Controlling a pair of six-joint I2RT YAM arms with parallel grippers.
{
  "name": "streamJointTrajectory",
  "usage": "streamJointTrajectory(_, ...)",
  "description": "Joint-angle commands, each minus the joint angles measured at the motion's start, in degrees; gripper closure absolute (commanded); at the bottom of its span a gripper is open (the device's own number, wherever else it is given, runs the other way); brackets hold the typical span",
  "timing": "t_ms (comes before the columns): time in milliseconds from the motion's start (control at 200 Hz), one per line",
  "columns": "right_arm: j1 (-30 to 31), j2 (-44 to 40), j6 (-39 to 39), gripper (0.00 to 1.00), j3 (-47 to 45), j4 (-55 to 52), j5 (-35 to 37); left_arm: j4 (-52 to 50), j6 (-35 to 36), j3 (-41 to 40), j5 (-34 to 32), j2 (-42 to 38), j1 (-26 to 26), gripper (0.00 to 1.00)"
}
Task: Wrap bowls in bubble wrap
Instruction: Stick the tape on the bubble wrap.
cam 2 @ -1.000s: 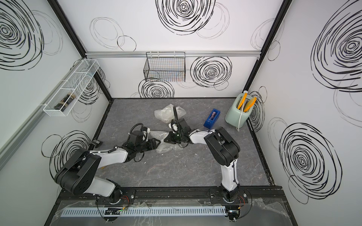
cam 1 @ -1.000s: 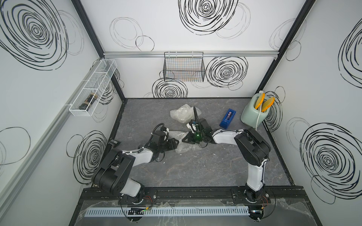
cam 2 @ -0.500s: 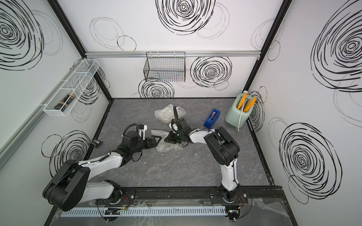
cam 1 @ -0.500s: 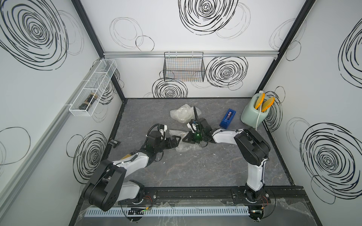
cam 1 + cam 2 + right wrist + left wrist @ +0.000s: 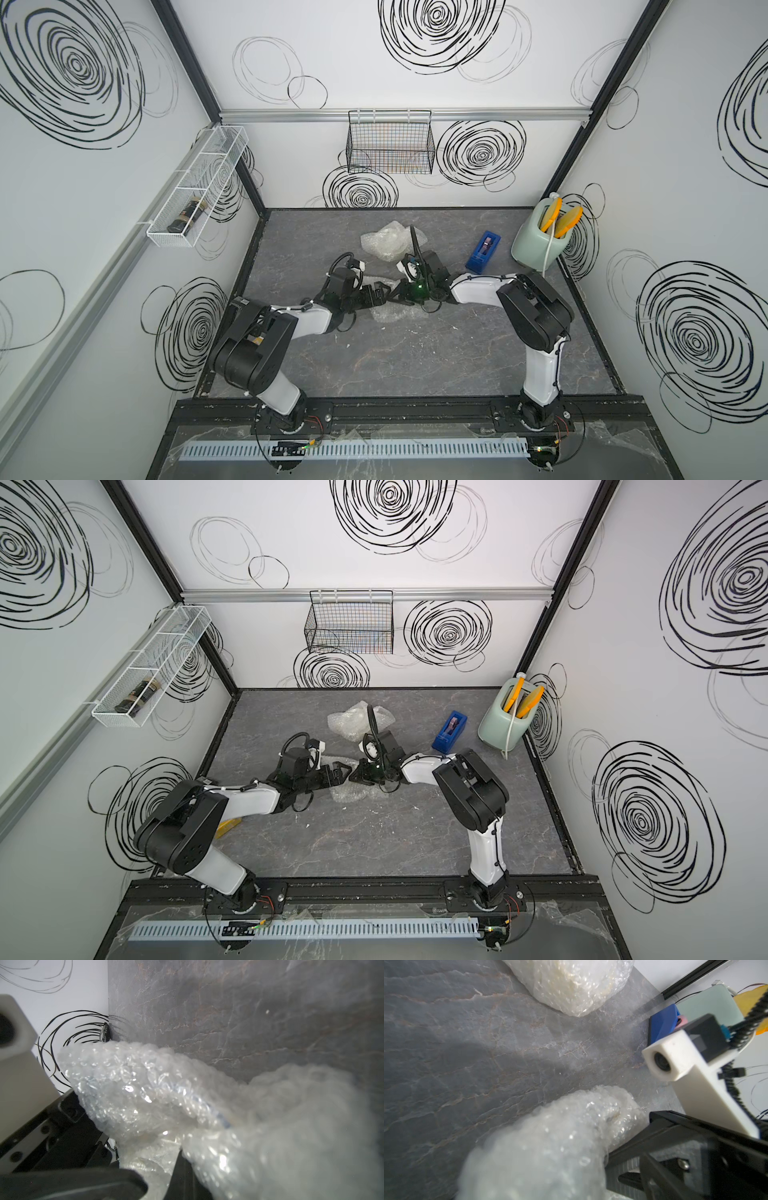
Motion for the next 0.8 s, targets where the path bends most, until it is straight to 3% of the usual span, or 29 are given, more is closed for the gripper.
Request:
streamJointTrajectory(0, -0.3, 1.0, -1.2, 1.00, 0.4, -3.3, 1.6, 2.4, 0.5, 1.7, -0.7, 2.1, -0.3, 0.08)
streamJointTrajectory(350, -0.1, 1.4, -1.2, 1.00, 0.1, -3.4, 1.8, 5.1, -0.6, 1.5, 0.0, 5.1, 1.4, 0.31)
streamJointTrajectory(540, 0.4, 1.2, -1.1, 1.00, -0.1, -4.1, 2.0, 6.7, -0.8, 1.6, 0.1, 6.6, 1.5, 0.38)
streamJointTrajectory(670, 0.4, 0.5, -1.2, 0.92, -0.3, -4.9, 2.0, 7.3, -1.0, 1.6, 0.3, 7.1, 1.5, 0.40)
streamJointTrajectory(796, 0.4, -0.8, -1.1, 0.76, -0.7, -5.7, 1.8, 7.4, -1.1, 1.5, 0.1, 7.3, 1.5, 0.42)
